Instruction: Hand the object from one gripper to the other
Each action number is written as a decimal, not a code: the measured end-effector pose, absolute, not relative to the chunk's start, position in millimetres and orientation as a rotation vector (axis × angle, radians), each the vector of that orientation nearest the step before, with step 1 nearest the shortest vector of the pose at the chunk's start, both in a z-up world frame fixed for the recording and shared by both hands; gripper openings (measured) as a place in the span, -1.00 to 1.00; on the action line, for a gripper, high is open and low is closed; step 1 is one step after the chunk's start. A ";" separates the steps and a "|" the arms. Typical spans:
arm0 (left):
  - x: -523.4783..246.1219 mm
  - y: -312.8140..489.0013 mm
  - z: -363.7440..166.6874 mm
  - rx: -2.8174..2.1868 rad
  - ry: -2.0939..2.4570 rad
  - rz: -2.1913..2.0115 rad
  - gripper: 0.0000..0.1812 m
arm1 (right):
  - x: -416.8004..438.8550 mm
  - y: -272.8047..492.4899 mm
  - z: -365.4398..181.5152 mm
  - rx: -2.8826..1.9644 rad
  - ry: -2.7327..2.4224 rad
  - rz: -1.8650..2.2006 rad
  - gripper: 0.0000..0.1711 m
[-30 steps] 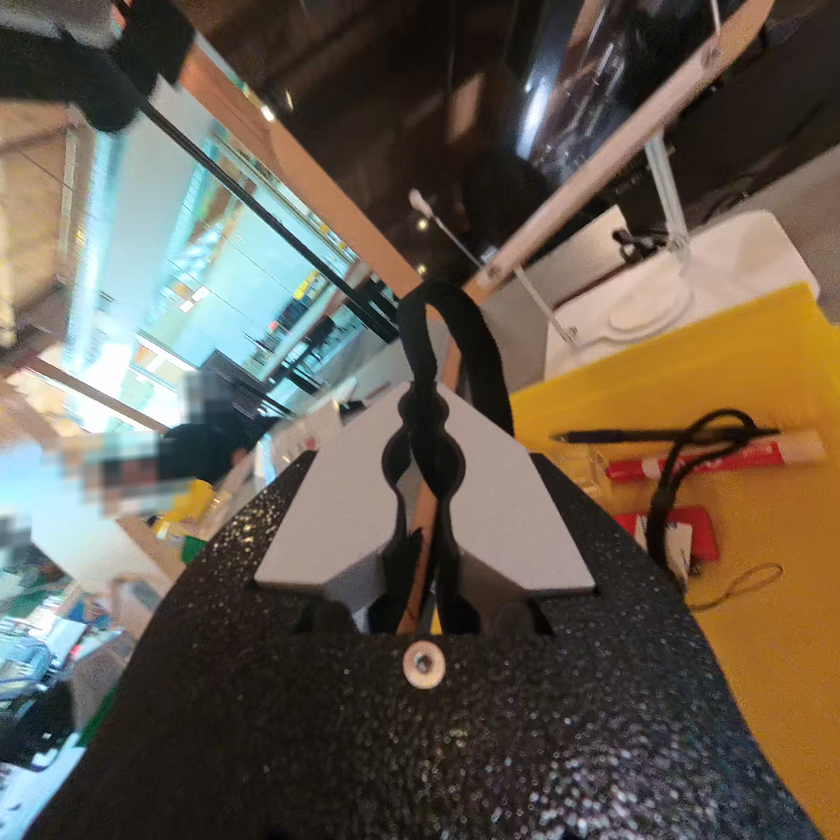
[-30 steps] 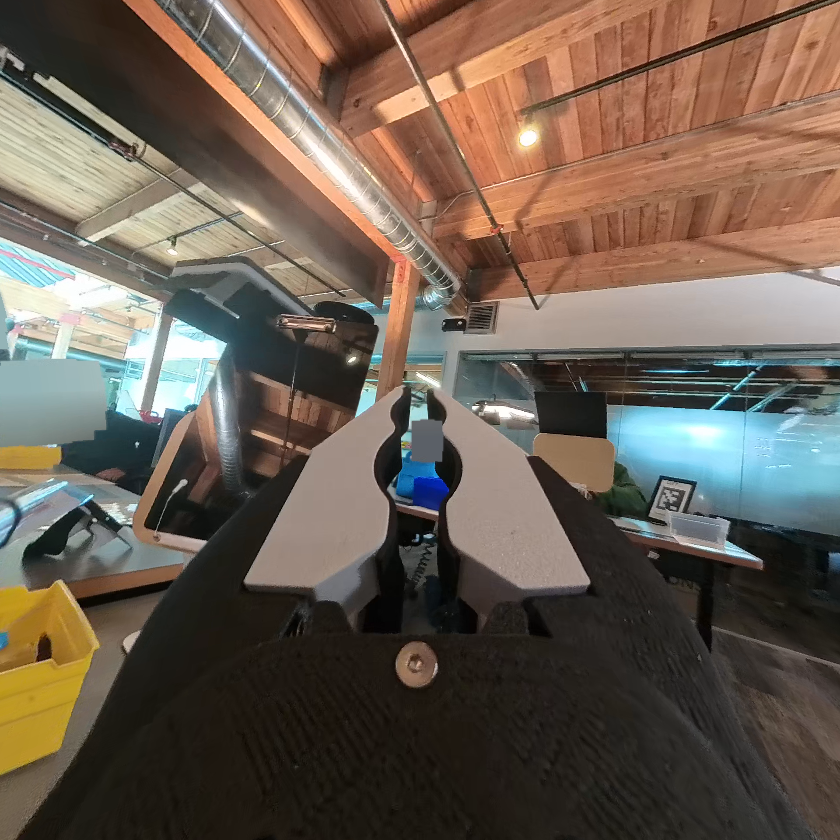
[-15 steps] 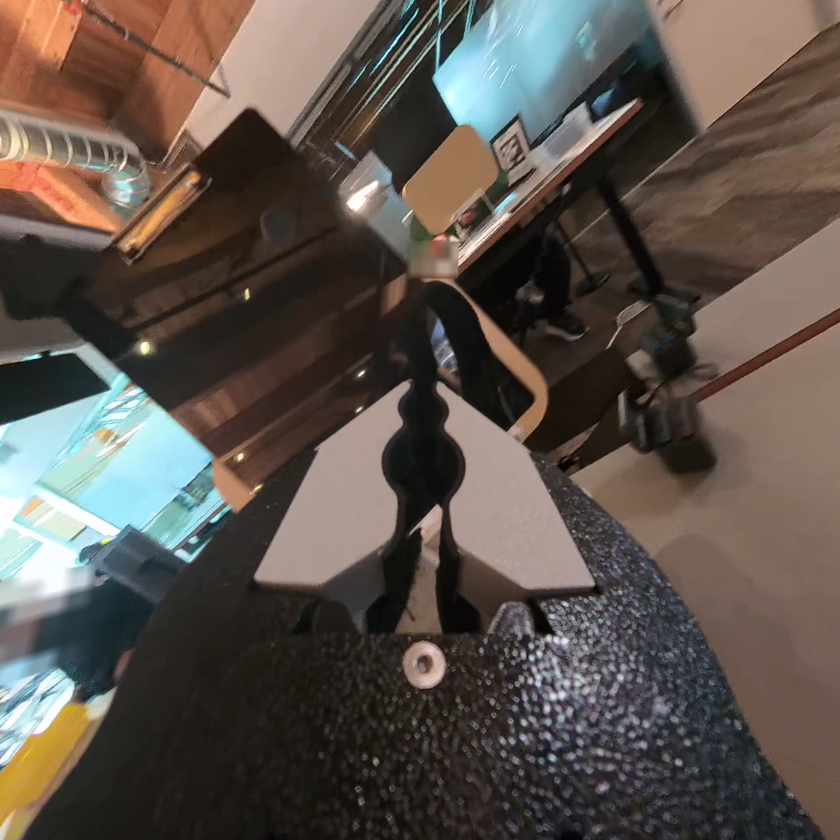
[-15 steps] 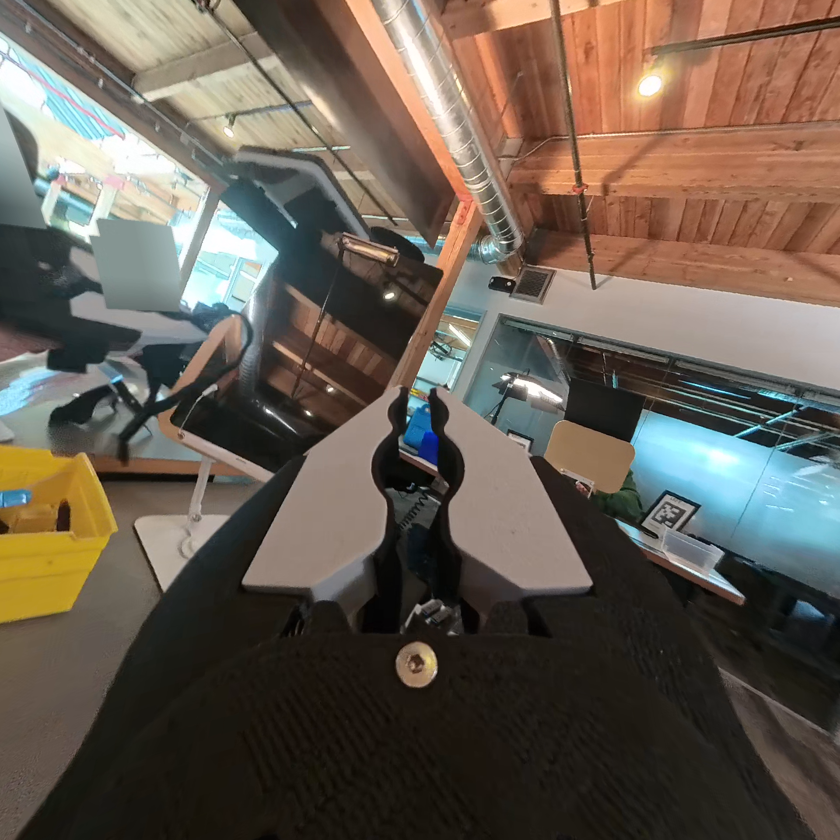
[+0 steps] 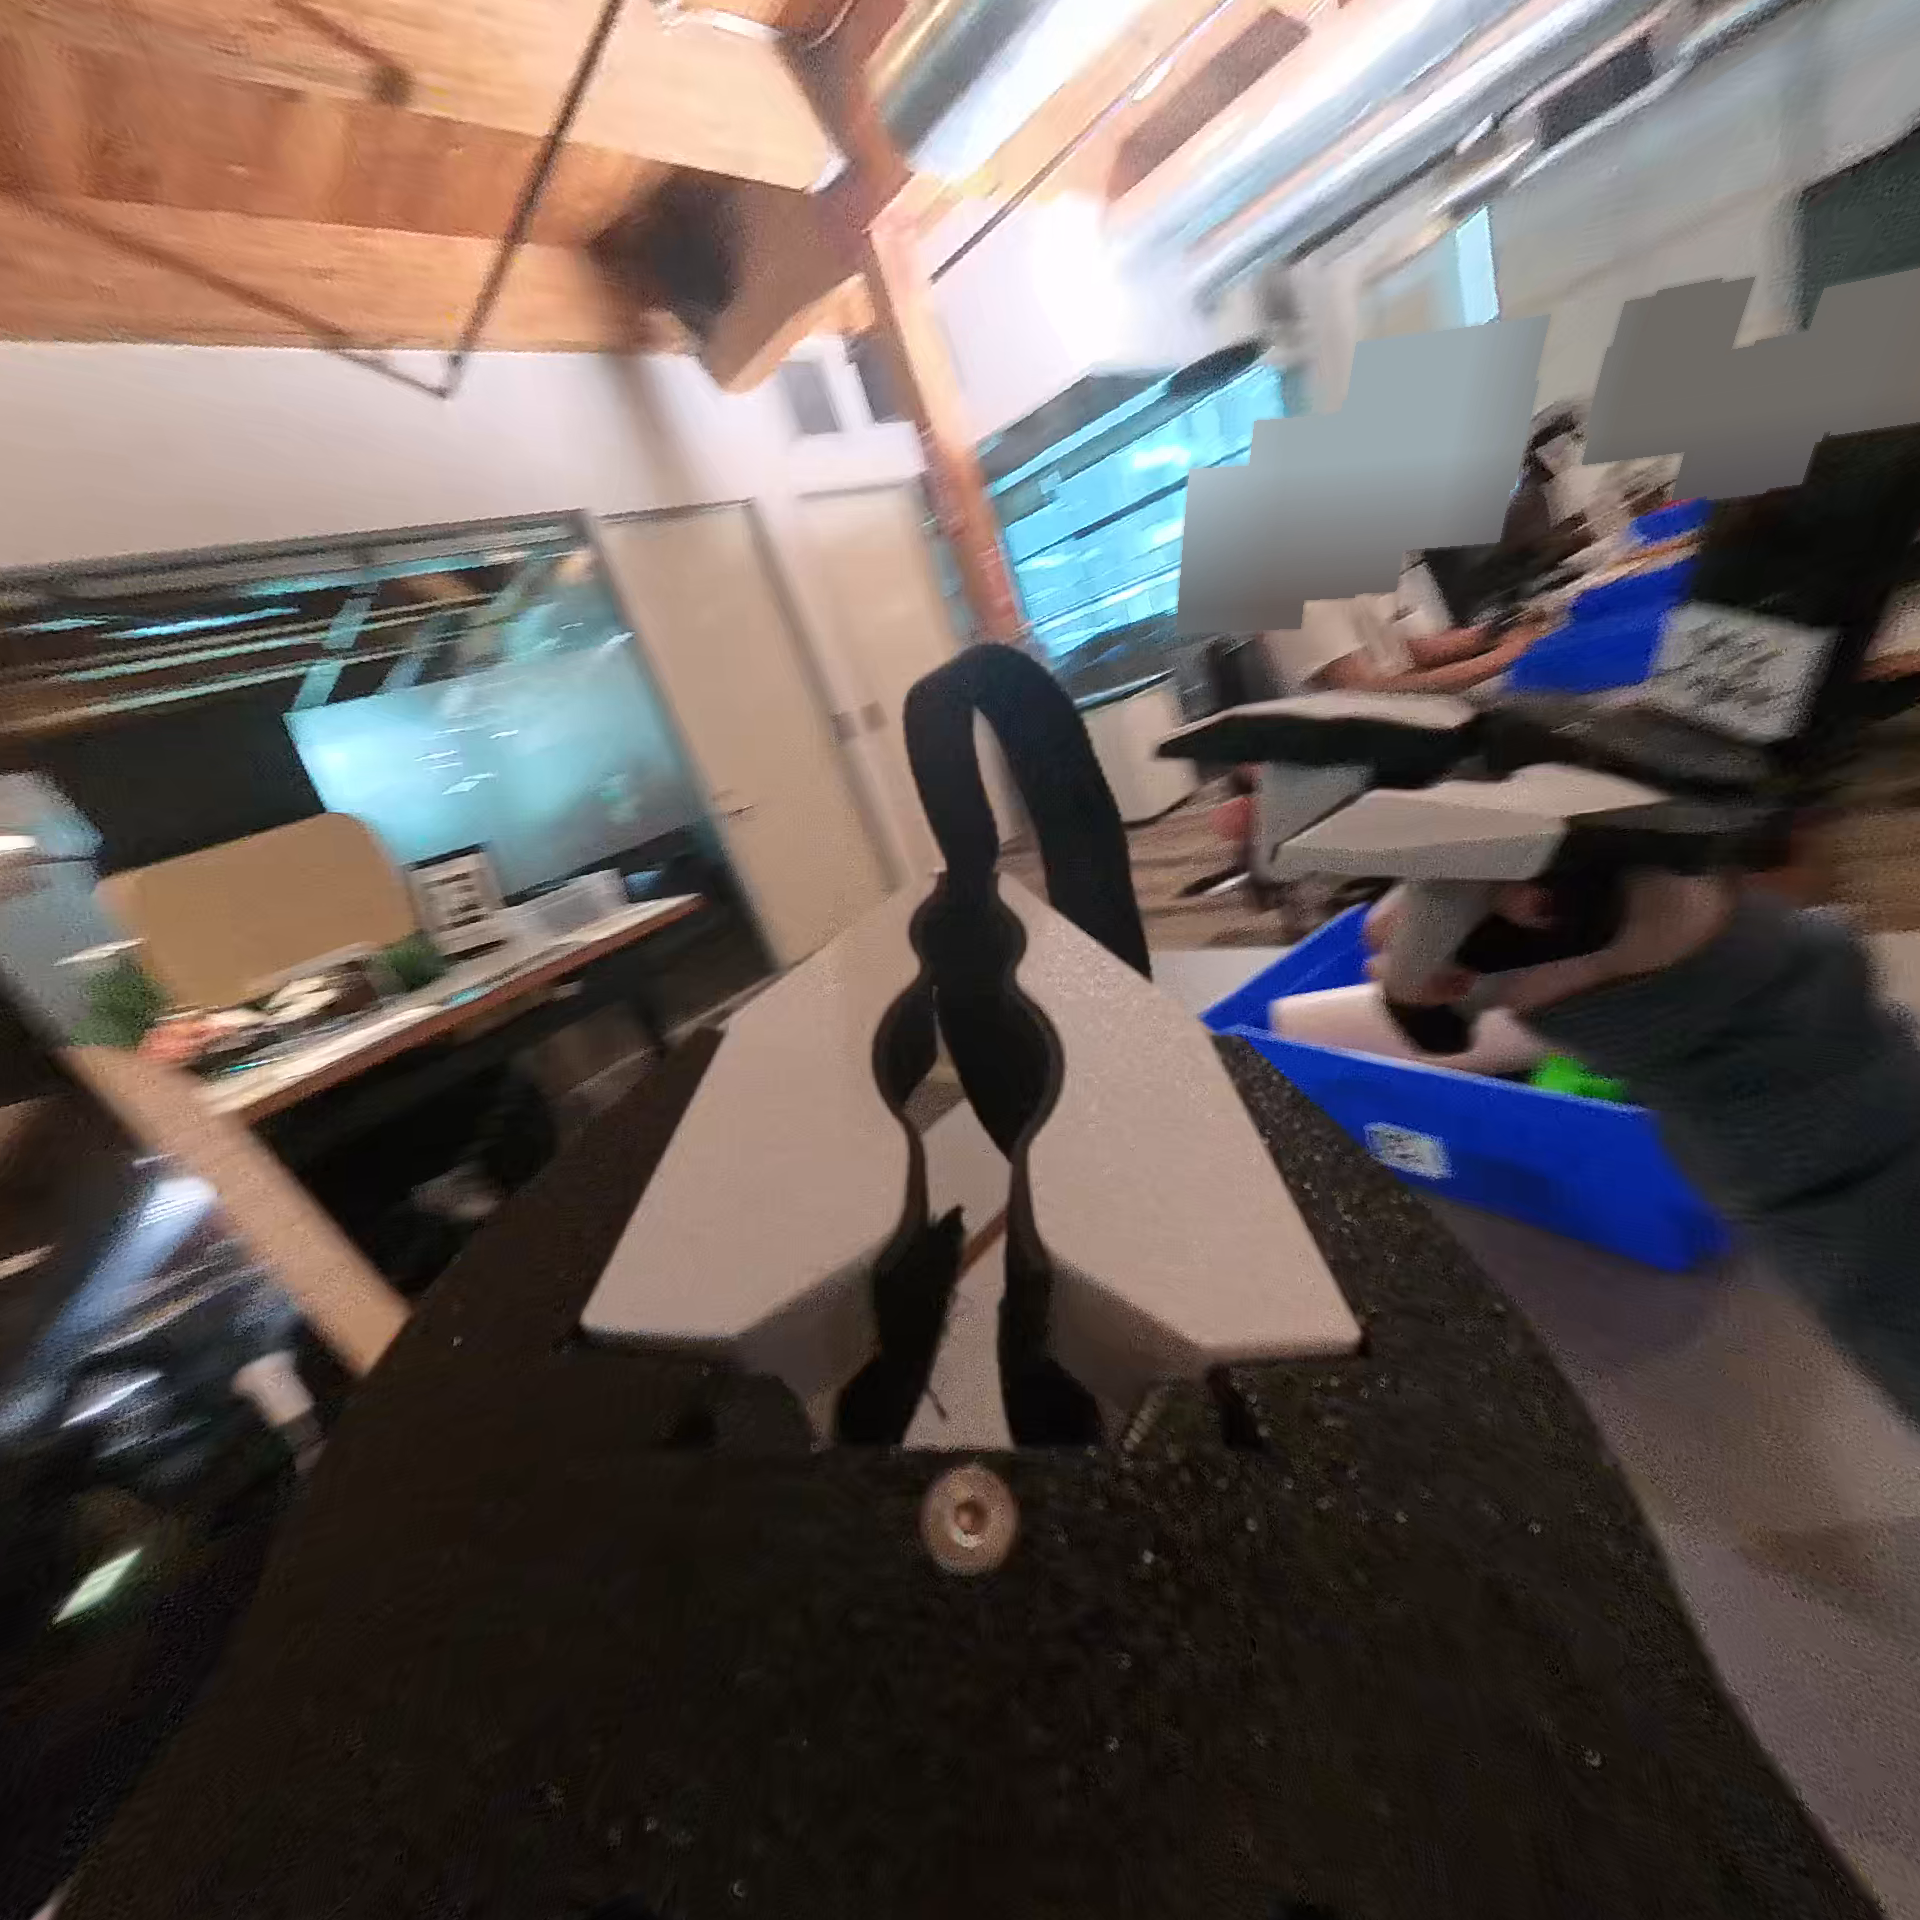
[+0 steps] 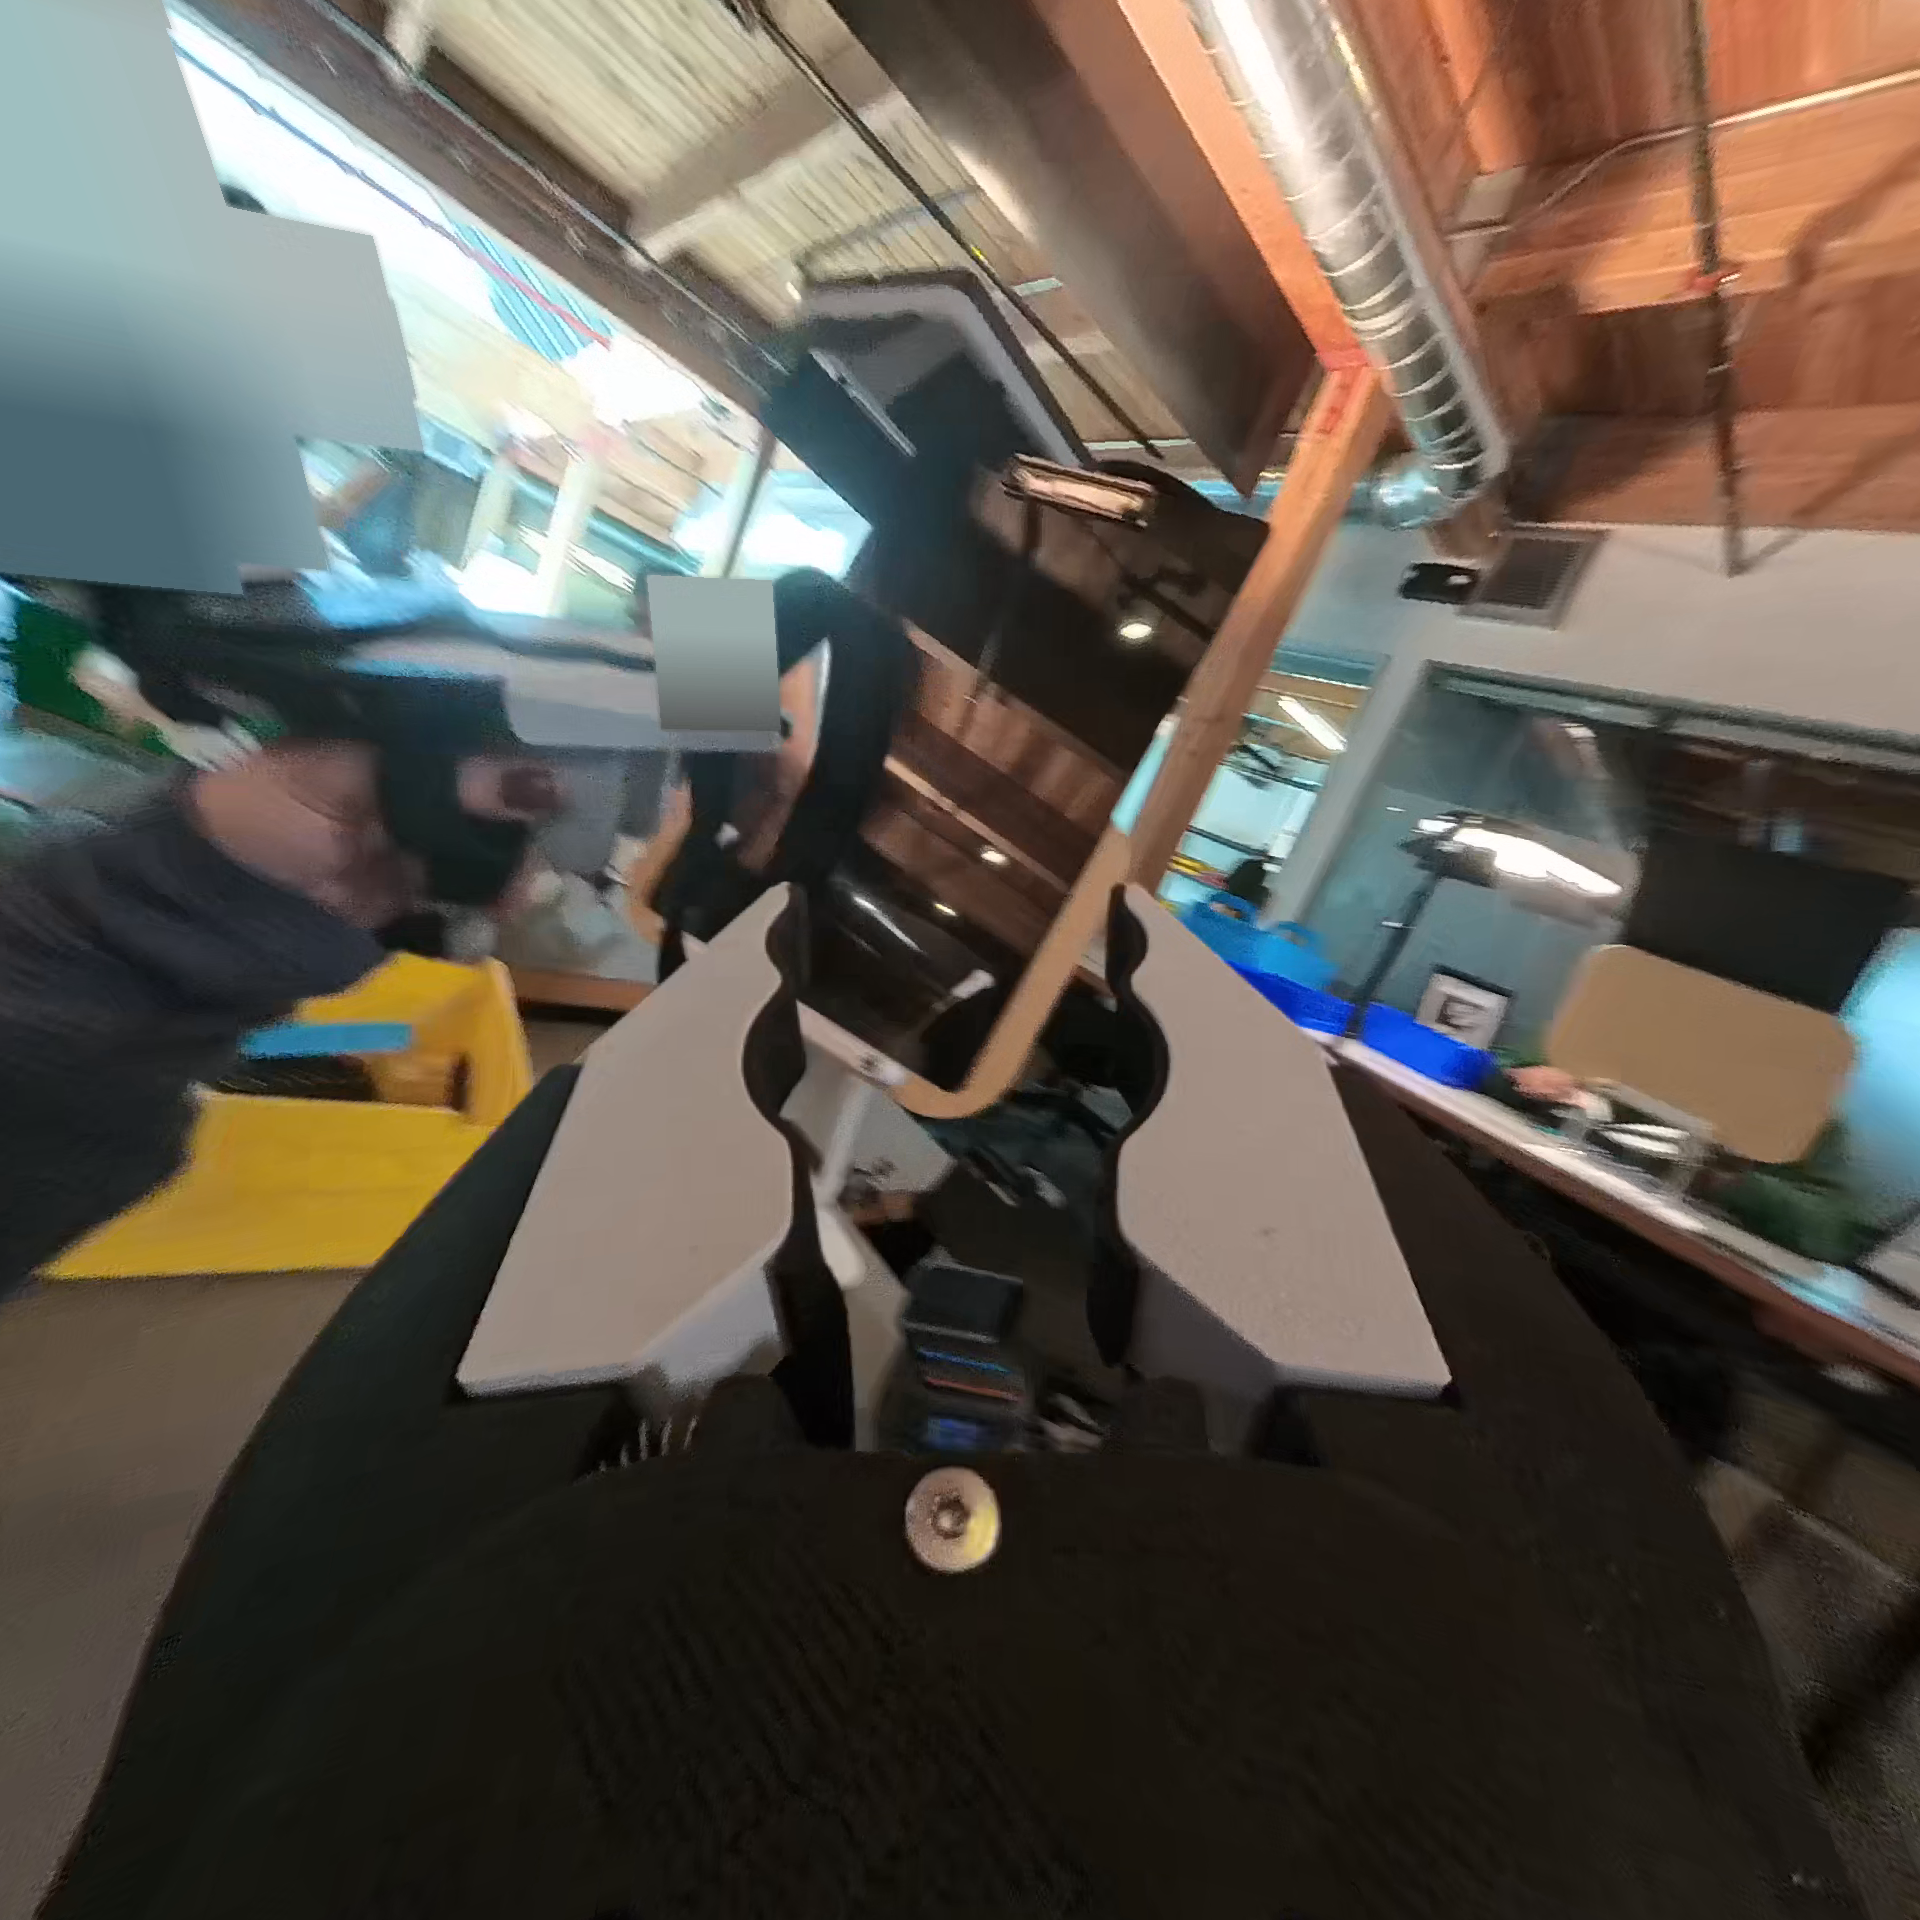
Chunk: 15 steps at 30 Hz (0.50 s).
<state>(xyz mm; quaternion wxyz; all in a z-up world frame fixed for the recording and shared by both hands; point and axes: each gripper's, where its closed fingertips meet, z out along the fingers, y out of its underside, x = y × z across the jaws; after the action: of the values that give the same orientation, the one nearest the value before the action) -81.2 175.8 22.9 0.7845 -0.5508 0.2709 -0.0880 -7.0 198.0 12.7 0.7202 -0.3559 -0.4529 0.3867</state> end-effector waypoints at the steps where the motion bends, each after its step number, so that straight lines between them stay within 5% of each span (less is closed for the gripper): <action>1: -75.9 173.9 22.1 -1.170 0.615 -0.283 -0.98 | -8.7 194.4 13.3 -0.783 -1.004 0.935 -0.31; 15: -44.7 162.9 12.0 -0.905 0.753 -1.188 -0.97 | -46.8 138.9 -53.0 -0.962 -1.496 1.420 -0.20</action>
<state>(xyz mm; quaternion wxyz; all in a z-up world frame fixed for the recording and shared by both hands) -44.7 162.9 12.0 0.6702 -0.4016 0.3340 -0.5273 -46.8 138.9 -53.0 0.4197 -0.3837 -0.5966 0.5663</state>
